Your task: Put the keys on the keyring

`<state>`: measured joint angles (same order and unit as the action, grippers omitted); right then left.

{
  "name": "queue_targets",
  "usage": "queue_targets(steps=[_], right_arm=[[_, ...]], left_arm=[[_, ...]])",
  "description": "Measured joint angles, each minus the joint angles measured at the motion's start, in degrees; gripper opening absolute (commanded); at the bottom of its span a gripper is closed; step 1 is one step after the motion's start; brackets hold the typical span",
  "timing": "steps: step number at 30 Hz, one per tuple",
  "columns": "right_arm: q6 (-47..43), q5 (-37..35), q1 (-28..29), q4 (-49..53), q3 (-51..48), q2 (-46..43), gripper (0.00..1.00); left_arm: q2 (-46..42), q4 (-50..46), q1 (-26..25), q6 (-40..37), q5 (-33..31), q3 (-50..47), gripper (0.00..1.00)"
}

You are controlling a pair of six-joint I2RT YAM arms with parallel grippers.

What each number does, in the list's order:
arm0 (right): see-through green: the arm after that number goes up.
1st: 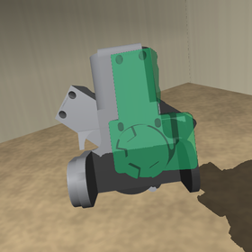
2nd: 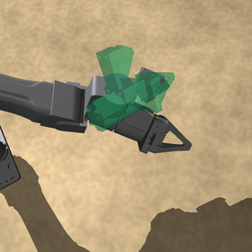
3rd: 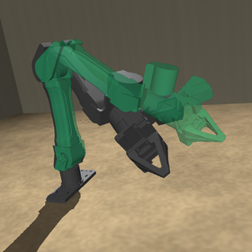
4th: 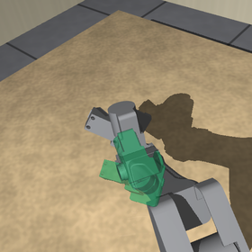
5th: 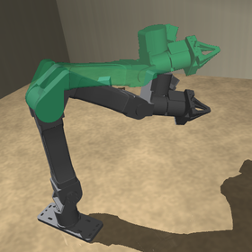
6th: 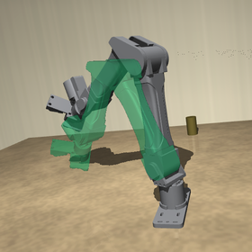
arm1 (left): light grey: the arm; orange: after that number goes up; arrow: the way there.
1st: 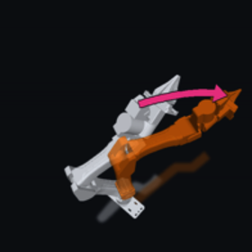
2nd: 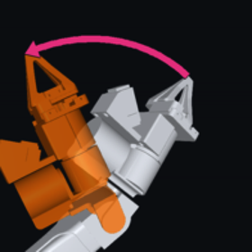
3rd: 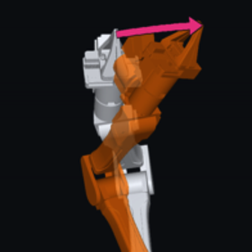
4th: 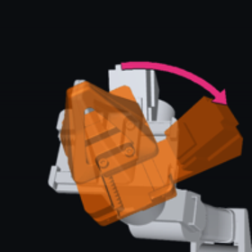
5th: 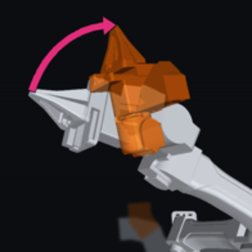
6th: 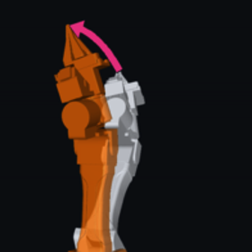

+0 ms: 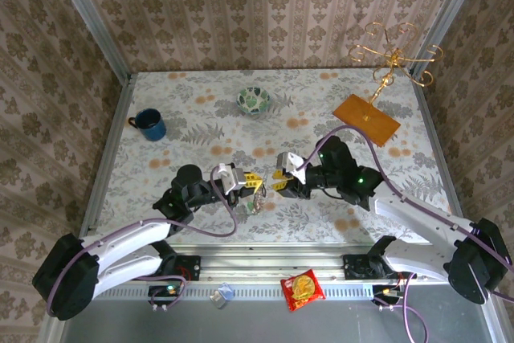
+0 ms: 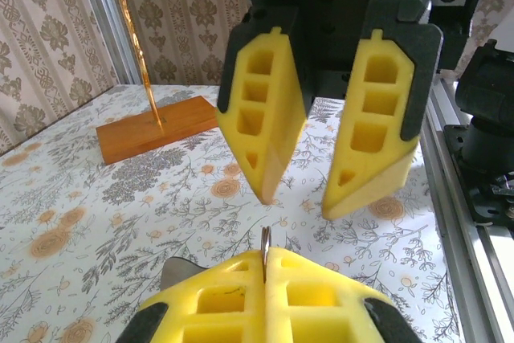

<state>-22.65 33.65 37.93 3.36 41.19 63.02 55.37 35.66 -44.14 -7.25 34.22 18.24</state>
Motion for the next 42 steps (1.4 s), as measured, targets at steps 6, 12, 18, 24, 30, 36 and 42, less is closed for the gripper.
queue_targets(steps=[6, 12, 18, 24, 30, 36, 42], right_arm=[[1.18, 0.07, -0.09, -3.5, -0.44, 0.02, 0.31], [2.16, 1.88, -0.09, -4.63, -0.44, 1.46, 0.31], [2.38, 3.13, -0.09, -4.94, -0.42, 3.98, 0.29], [3.45, 4.59, -0.09, -6.34, 0.13, 6.54, 0.22], [4.09, 6.08, -0.09, -6.84, 0.81, 7.21, 0.1], [2.95, 6.1, -0.09, -5.55, 1.42, 7.23, 0.19], [2.73, 5.6, -0.09, -4.5, 2.71, 7.21, 0.25]], left_arm=[[0.0, 0.02, 0.0, 0.0, 0.57, 0.0, 0.0], [0.0, 0.63, 0.0, 0.0, 1.57, 0.0, 0.0], [0.0, 0.83, 0.0, 0.0, 2.27, 0.0, 0.0], [0.02, 0.9, 0.0, 0.0, 2.45, 0.0, 0.0], [0.02, 1.27, 0.37, 0.0, 2.27, 0.0, 0.0], [0.02, 1.29, 0.37, 0.0, 2.03, 0.0, 0.0], [0.02, 1.51, 0.35, 0.0, 2.21, 0.0, 0.0]])
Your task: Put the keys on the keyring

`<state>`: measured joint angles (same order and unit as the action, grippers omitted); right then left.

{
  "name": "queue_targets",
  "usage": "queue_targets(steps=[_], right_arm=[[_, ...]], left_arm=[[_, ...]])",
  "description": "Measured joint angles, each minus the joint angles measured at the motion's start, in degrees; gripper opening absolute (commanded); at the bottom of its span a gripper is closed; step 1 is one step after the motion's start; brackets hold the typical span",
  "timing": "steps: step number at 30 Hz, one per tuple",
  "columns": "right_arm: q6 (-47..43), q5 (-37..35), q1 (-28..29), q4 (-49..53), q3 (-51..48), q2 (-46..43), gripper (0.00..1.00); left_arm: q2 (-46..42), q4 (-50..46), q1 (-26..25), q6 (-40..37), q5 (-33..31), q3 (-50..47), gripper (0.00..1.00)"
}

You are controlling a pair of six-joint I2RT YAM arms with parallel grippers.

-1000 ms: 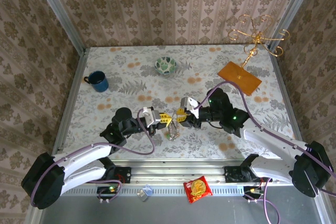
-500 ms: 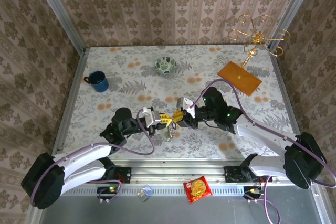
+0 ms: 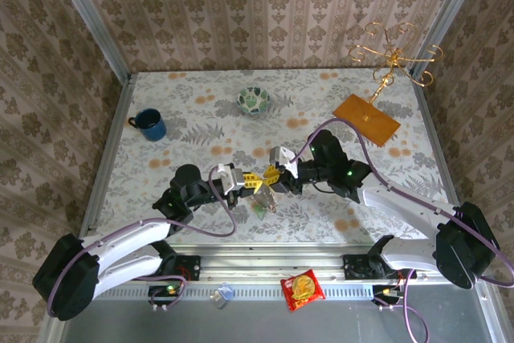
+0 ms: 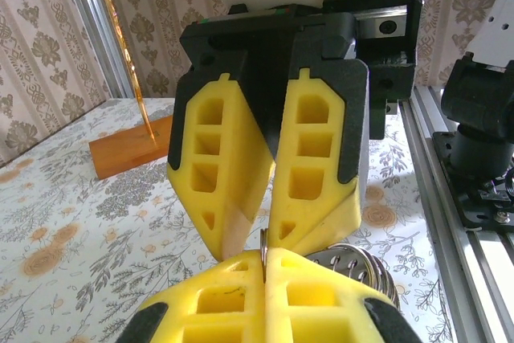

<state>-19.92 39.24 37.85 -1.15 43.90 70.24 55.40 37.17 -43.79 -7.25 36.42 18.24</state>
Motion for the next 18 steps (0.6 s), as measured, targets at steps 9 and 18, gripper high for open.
queue_targets(steps=[9, 18], right_arm=[[-0.79, -1.57, 0.0, 0.74, -0.46, -2.84, 0.28], [-0.7, -1.73, 0.0, 1.27, -1.03, -3.87, 0.25]], left_arm=[[0.0, 0.0, 0.0, 0.0, 0.04, 0.0, 0.0], [0.0, 0.0, 0.0, 0.0, 0.04, 0.0, 0.0]])
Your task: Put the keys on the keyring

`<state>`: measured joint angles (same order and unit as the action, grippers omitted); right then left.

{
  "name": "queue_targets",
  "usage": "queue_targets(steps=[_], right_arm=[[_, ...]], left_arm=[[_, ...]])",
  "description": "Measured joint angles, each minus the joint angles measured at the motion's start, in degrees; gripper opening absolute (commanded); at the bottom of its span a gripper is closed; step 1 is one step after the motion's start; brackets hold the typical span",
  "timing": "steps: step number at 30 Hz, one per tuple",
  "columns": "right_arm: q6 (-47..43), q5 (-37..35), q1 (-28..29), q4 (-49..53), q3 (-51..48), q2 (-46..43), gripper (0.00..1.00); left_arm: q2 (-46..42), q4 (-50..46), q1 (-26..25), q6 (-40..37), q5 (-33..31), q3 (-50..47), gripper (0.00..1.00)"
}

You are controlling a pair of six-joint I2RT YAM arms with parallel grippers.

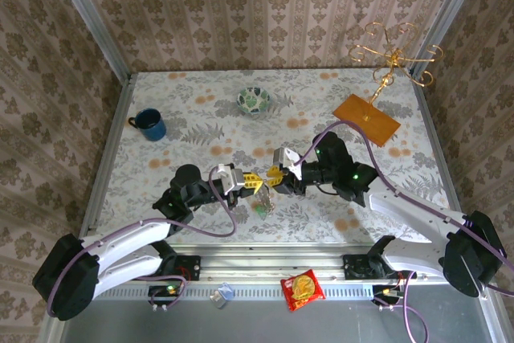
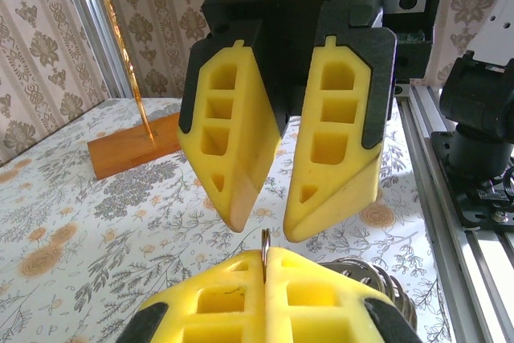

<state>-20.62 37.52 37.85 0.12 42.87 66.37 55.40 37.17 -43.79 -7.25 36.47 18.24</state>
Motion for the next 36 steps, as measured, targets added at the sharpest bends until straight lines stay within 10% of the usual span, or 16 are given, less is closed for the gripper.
queue_targets(steps=[36], right_arm=[[3.65, -13.35, 7.21, -3.96, -5.99, 1.92, 0.37]], left_arm=[[0.0, -0.02, -0.17, 0.02, 0.0, 0.0, 0.0]])
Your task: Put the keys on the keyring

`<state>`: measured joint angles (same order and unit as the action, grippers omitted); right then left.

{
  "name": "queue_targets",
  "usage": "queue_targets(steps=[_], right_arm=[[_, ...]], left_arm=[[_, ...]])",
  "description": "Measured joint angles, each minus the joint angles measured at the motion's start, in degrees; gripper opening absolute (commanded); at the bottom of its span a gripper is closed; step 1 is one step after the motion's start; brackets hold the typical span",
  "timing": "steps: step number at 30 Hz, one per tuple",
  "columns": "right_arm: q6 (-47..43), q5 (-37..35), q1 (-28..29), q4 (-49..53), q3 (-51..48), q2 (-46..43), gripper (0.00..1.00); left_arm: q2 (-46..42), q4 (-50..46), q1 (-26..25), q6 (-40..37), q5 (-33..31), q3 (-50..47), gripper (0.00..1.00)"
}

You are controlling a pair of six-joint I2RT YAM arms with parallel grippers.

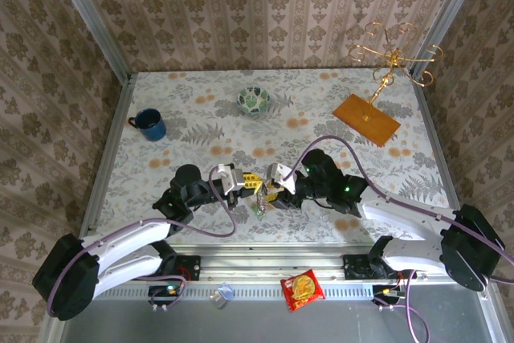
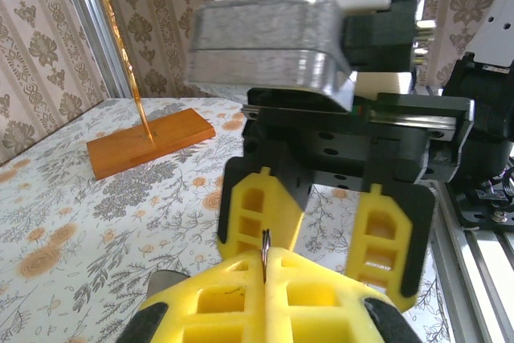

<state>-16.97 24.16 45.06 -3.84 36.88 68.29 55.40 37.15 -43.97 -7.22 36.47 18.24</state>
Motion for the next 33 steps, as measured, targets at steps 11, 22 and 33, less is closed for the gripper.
queue_targets(steps=[11, 22, 33], right_arm=[[1.62, -1.88, 0.37, -4.76, -0.52, 0.9, 0.14], [-1.9, -4.13, 0.37, -0.24, -0.52, -4.52, 0.01], [-5.68, -6.21, 0.37, 6.36, 1.51, -6.71, 0.0]], left_arm=[[0.0, -0.07, -0.31, 0.0, -0.04, 0.0, 0.0], [0.0, -1.57, -0.31, -0.07, -0.31, 0.0, 0.0], [-0.87, -5.84, -0.66, -2.67, -2.21, 0.33, 0.0]])
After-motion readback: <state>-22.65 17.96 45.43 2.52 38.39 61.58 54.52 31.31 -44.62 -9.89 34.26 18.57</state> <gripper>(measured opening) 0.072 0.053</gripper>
